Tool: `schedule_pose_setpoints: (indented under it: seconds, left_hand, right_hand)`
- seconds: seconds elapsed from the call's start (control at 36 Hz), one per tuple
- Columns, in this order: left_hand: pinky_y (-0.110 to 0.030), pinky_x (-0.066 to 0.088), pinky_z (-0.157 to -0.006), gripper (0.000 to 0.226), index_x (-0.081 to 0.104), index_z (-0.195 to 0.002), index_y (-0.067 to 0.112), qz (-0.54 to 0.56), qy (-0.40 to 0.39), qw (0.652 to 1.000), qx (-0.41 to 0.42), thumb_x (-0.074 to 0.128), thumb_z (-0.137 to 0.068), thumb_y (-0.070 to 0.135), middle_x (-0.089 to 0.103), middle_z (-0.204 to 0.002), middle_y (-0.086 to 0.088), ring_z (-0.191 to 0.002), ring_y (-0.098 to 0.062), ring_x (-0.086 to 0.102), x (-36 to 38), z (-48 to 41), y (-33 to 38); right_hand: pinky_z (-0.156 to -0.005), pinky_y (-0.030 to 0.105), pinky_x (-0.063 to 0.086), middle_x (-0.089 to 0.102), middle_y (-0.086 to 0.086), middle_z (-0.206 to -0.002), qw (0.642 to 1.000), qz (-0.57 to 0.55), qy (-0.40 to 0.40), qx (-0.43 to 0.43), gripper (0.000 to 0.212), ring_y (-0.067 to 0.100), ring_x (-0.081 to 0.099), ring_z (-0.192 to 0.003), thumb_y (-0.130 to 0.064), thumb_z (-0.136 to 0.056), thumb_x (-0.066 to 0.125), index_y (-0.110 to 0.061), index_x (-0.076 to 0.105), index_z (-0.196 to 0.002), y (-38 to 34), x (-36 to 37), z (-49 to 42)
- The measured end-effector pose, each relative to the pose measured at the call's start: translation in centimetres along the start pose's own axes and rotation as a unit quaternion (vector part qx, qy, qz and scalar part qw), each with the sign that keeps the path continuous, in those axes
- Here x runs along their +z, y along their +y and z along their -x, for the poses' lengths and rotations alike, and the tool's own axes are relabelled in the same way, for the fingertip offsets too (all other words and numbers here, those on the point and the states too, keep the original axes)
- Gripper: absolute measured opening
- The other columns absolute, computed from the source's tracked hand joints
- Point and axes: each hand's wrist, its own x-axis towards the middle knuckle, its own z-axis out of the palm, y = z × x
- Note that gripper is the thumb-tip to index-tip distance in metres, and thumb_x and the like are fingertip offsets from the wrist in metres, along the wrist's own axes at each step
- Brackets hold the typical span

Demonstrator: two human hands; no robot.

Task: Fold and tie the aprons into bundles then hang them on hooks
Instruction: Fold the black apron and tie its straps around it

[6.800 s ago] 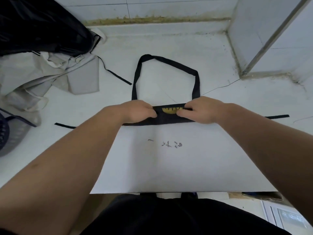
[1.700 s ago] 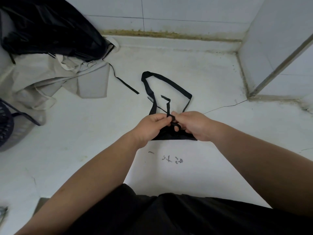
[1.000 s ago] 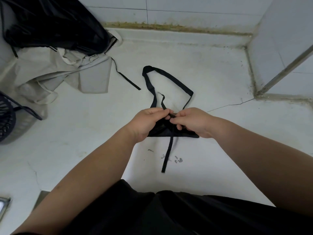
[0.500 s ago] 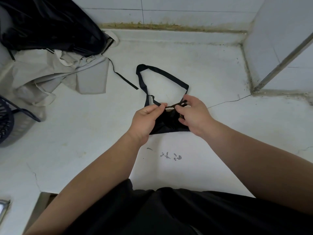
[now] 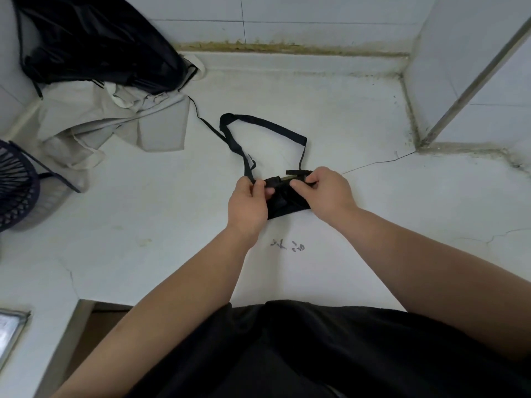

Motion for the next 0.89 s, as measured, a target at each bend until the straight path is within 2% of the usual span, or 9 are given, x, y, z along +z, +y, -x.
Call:
schedule_pose_setpoints:
  seconds: [0.08,0.17,0.28,0.36,0.42,0.53,0.69,0.78,0.89]
  left_hand:
    - [-0.040,0.049,-0.093,0.018,0.045,-0.089,0.015,-0.035,-0.018,0.999,0.007,0.037,-0.103,0.023,0.068,-0.082,0.010,-0.098,-0.021,0.063,-0.1,0.3,0.2]
    - [-0.038,0.049,-0.088,0.016,0.045,-0.096,0.010,-0.093,-0.003,0.995,0.021,0.034,-0.103,0.020,0.065,-0.082,0.012,-0.099,-0.022,0.062,-0.3,0.5,-0.1]
    - [-0.027,0.042,-0.075,0.013,0.045,-0.093,0.009,-0.139,0.030,0.989,0.052,0.035,-0.100,0.010,0.060,-0.087,0.005,-0.088,-0.020,0.055,-0.3,0.8,-0.9]
    - [-0.025,0.035,-0.064,0.016,0.048,-0.088,0.008,-0.185,0.066,0.978,0.064,0.036,-0.092,-0.001,0.054,-0.095,-0.004,-0.083,-0.022,0.047,-0.1,0.7,-1.1]
    - [-0.029,0.039,-0.070,0.022,0.047,-0.078,0.014,-0.200,0.094,0.974,0.055,0.036,-0.089,-0.002,0.054,-0.090,0.000,-0.086,-0.025,0.048,-0.2,0.3,-1.1]
    - [-0.026,0.037,-0.069,0.024,0.045,-0.076,0.017,-0.136,0.118,0.984,-0.008,0.038,-0.093,0.002,0.049,-0.075,0.009,-0.081,-0.021,0.048,-0.2,-0.2,-1.2]
    - [-0.030,0.047,-0.077,0.026,0.045,-0.073,0.020,-0.049,0.167,0.984,-0.029,0.040,-0.093,0.004,0.058,-0.080,0.007,-0.087,-0.020,0.060,-0.5,-0.9,-1.3]
    - [-0.034,0.050,-0.084,0.026,0.045,-0.075,0.019,-0.043,0.148,0.988,-0.013,0.039,-0.095,0.005,0.062,-0.083,0.005,-0.089,-0.019,0.062,-0.9,-0.9,-1.2]
    - [-0.026,0.044,-0.082,0.024,0.046,-0.080,0.020,-0.097,0.038,0.994,0.046,0.038,-0.100,0.011,0.065,-0.086,0.013,-0.093,-0.013,0.059,-1.1,-0.4,-0.2]
  right_hand:
    - [-0.071,0.021,0.031,0.052,-0.001,-0.090,1.000,-0.009,0.011,0.000,0.024,0.015,0.046,-0.085,-0.032,-0.090,0.063,-0.010,0.058,-0.098,0.5,-0.3,0.1]
    - [-0.064,0.019,0.026,0.050,-0.002,-0.080,1.000,0.001,0.031,-0.006,0.012,0.017,0.045,-0.082,-0.022,-0.092,0.060,-0.013,0.053,-0.088,1.1,-1.0,-0.1]
    - [-0.060,0.021,0.026,0.051,0.001,-0.081,0.996,0.066,0.032,-0.051,0.012,0.019,0.045,-0.077,-0.013,-0.093,0.054,-0.002,0.059,-0.091,1.5,-1.4,0.0]
    - [-0.066,0.024,0.031,0.052,0.003,-0.086,0.996,0.071,0.019,-0.054,0.008,0.021,0.047,-0.080,-0.009,-0.094,0.051,-0.006,0.056,-0.088,1.5,-1.5,-0.3]
    - [-0.068,0.026,0.033,0.056,0.006,-0.089,0.995,0.082,0.010,-0.062,0.011,0.026,0.051,-0.085,-0.006,-0.093,0.050,-0.011,0.049,-0.083,1.6,-1.5,-0.8]
    - [-0.068,0.027,0.037,0.057,0.006,-0.090,0.991,0.112,-0.002,-0.072,0.018,0.029,0.056,-0.088,0.001,-0.090,0.048,-0.013,0.045,-0.078,1.8,-1.4,-1.3]
    - [-0.067,0.024,0.034,0.062,0.010,-0.099,0.995,0.082,0.005,-0.061,0.017,0.022,0.052,-0.084,-0.001,-0.091,0.047,-0.014,0.046,-0.080,2.6,-1.6,-2.1]
    - [-0.071,0.024,0.036,0.062,0.011,-0.102,0.994,0.082,-0.002,-0.073,0.013,0.026,0.056,-0.091,-0.003,-0.092,0.045,-0.009,0.056,-0.092,2.6,-1.8,-2.1]
    - [-0.080,0.030,0.043,0.063,0.010,-0.100,0.987,0.090,-0.072,-0.114,0.023,0.028,0.057,-0.092,-0.009,-0.094,0.044,-0.002,0.062,-0.106,1.7,-2.0,-1.9]
